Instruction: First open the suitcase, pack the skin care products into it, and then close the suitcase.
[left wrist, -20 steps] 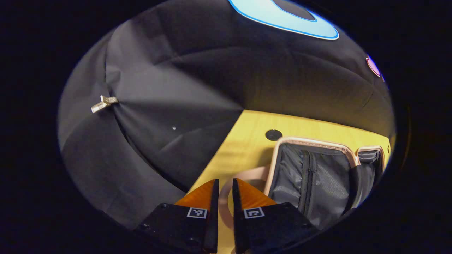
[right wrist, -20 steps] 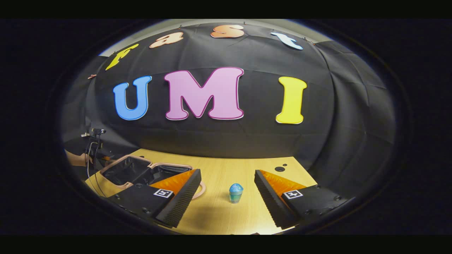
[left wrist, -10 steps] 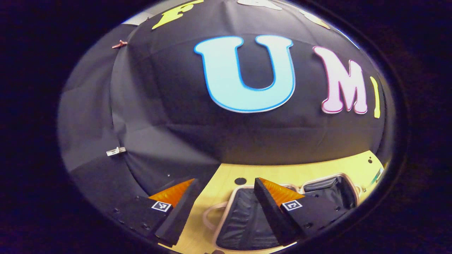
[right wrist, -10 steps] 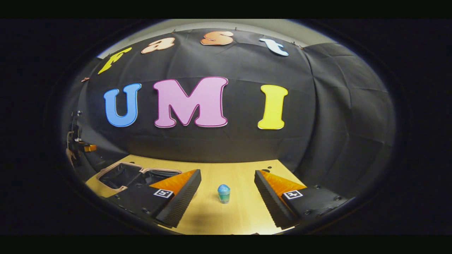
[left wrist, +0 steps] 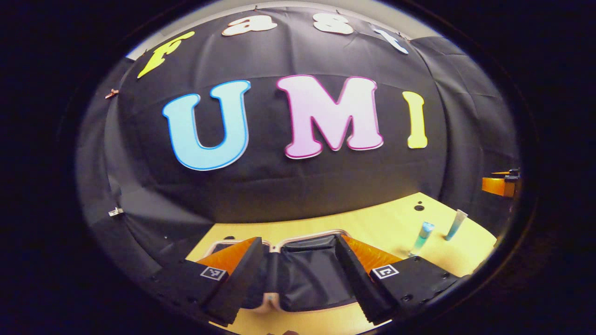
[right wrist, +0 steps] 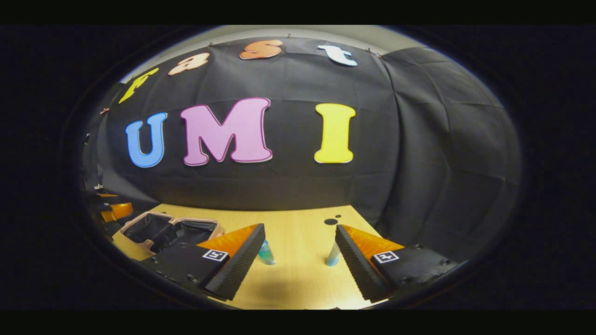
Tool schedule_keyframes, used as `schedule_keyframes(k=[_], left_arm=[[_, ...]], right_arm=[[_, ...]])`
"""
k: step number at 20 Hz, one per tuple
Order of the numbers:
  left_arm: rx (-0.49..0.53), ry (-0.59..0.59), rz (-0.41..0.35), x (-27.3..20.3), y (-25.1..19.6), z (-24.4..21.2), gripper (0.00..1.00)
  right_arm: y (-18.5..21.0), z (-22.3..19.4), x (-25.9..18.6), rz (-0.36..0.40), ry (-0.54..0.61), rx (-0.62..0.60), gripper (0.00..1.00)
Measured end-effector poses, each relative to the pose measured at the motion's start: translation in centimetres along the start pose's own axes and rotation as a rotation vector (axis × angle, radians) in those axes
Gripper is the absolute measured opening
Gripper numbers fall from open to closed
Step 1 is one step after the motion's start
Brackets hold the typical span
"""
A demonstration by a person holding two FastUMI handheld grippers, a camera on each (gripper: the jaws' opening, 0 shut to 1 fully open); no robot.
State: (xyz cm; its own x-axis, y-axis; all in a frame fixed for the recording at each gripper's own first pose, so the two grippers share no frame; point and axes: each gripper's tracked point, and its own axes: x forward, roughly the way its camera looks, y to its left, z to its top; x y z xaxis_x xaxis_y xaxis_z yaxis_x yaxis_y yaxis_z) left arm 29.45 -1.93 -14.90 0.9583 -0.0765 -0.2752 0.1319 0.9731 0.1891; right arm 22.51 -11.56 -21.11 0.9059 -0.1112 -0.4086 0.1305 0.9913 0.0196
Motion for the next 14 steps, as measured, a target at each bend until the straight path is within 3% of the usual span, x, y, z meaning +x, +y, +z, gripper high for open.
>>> schedule_keyframes(k=[3,7,14], left_arm=[[-0.011,0.0,-0.115,1.1,-9.4,-1.8,0.98],[-0.014,0.068,-0.206,4.2,-17.9,-5.9,0.98],[-0.056,0.139,-0.271,11.9,-25.1,-11.6,0.98]], right_arm=[[-2.7,-2.0,1.2,0.005,0.022,0.013,0.97],[-5.4,-4.6,2.9,0.017,0.054,0.023,0.97],[-7.0,-10.8,6.4,0.042,0.116,0.029,0.98]])
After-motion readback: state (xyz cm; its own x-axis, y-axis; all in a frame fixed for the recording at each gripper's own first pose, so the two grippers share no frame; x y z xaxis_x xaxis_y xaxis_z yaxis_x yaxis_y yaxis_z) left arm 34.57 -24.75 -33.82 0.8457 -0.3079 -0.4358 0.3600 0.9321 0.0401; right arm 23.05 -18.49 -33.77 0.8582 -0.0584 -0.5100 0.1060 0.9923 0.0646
